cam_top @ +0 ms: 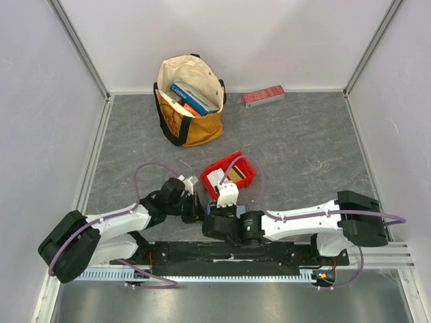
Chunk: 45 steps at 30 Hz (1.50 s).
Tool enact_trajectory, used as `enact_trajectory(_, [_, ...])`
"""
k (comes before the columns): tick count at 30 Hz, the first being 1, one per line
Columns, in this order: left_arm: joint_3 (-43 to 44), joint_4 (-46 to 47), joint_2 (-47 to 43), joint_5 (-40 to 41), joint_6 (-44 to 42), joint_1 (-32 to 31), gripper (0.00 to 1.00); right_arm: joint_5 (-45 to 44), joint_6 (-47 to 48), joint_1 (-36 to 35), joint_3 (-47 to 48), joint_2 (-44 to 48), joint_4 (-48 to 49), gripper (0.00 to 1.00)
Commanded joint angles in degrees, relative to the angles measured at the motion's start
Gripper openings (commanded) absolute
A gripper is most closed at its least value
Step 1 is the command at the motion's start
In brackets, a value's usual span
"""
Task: Put the credit cards into the card holder
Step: Turn over the card holder at the center of the board, then insert the credit card into the card holder.
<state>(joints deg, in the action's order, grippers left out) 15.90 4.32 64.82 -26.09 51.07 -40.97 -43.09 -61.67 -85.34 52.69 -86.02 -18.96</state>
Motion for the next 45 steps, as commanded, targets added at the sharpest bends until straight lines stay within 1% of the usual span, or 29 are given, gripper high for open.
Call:
enact_trajectory(1, [0.01,-0.27,-1.88,-0.81,1.66,-0.07,0.02,-7.62,-2.40,-0.18,2.59,-2.48,1.73,0.00])
enact_trajectory(6, [0.18,-0.54,-2.77,-1.07,1.75,-0.07,0.02,-6.31,-2.40,-0.26,3.12,-4.60,2.70,0.00])
enact_trajectory(14, [-0.34,-0.63,-3.64,-0.90,2.11,-0.16,0.02,-8.06,-1.70,-0.18,2.33,-1.43,3.49,0.00])
enact_trajectory(19, [-0.08,-0.71,-3.65,-0.98,2.11,-0.07,0.02,-7.10,-1.79,-0.27,2.60,-3.98,3.32,0.00])
enact_trajectory(23, [0.01,-0.98,-3.82,-0.98,1.93,-0.07,0.02,-8.23,-2.49,-0.26,3.21,-4.95,-0.36,0.00])
enact_trajectory(29, [0.10,-1.41,-3.73,-0.55,1.67,-0.07,0.02,-9.03,-3.98,-0.27,1.90,-3.98,-3.97,0.00])
enact_trajectory(38, [0.01,-2.65,-3.38,0.33,0.44,-0.07,0.02,-9.56,-7.67,-0.18,-4.25,2.86,-7.75,0.00])
enact_trajectory(42, [-0.69,-2.73,-2.68,0.86,-0.27,-0.07,0.02,-6.23,-10.22,-0.26,-9.26,6.47,-7.76,0.00])
enact_trajectory(45, [-1.57,-1.86,-1.37,1.39,-1.15,-0.16,0.02,-3.06,-9.88,-0.18,-12.60,9.46,-4.61,0.00])
